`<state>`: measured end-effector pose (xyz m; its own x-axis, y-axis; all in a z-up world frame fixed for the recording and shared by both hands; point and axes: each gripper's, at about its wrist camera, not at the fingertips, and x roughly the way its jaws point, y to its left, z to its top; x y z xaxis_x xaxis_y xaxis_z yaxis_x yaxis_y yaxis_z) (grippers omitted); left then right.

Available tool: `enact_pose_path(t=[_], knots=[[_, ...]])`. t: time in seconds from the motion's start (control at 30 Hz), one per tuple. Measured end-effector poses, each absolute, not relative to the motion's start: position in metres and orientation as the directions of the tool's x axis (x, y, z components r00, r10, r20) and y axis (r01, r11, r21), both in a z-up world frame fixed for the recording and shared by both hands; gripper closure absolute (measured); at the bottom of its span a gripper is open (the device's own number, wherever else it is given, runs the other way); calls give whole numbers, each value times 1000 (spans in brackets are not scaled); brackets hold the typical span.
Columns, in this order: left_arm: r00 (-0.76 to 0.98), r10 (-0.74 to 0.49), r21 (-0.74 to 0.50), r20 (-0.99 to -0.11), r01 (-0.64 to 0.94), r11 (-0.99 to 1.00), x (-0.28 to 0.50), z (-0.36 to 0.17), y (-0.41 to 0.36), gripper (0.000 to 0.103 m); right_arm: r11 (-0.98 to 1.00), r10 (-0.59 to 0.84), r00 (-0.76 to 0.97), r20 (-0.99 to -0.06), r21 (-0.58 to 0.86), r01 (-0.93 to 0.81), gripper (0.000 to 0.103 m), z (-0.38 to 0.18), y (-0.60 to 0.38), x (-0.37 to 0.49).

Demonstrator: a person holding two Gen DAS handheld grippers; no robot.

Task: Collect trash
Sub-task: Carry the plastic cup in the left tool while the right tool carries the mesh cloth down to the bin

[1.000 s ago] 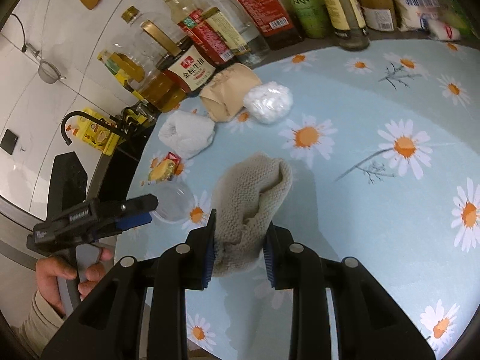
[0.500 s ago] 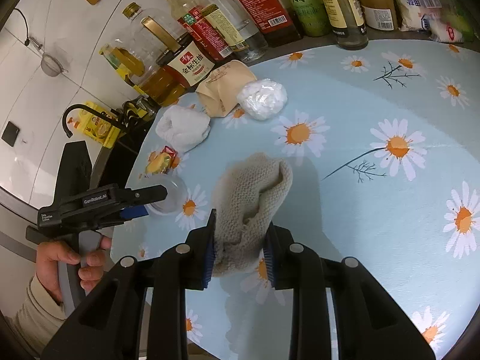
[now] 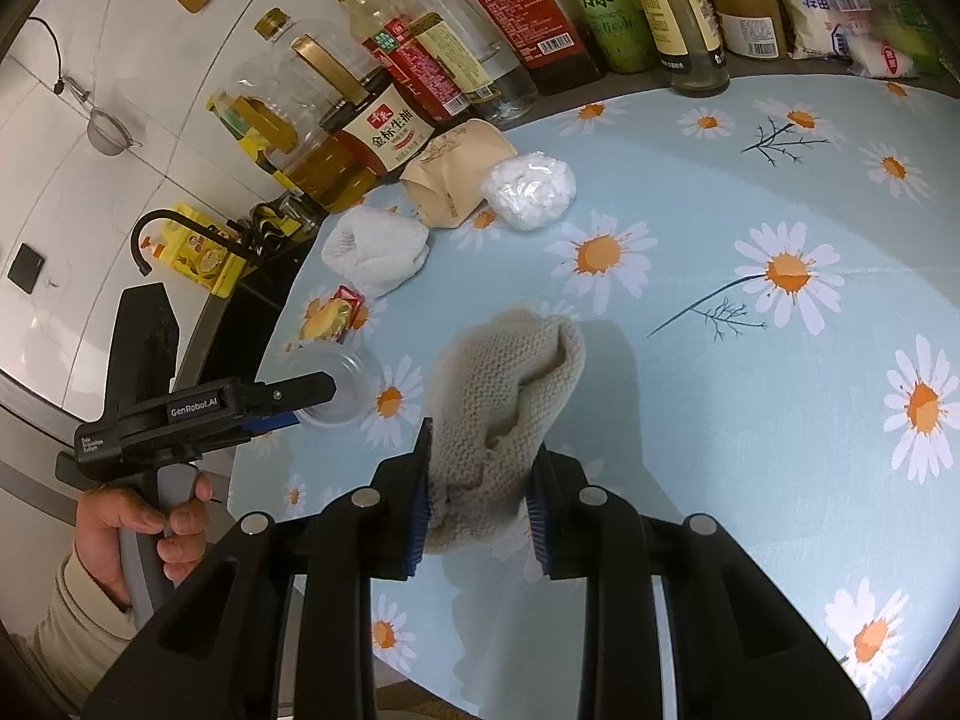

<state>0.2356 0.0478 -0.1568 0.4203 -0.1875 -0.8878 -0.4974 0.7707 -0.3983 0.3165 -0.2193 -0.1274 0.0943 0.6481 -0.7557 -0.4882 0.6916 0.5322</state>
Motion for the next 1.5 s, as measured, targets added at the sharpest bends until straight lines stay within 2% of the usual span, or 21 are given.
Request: enact_pose_path(t=[0.5, 0.8, 1.5], knots=[[469, -182, -385, -864, -384, 839, 170, -130, 48, 37, 707, 636, 155, -756, 490, -510, 74, -106, -198, 260], [481, -220, -400, -849, -311, 862, 117, -122, 57, 37, 731, 610, 182, -771, 460, -503, 74, -99, -177, 203], [458, -308, -442, -834, -218, 870, 27, -141, 65, 37, 756, 566, 144, -812, 440, -485, 74, -122, -134, 76]])
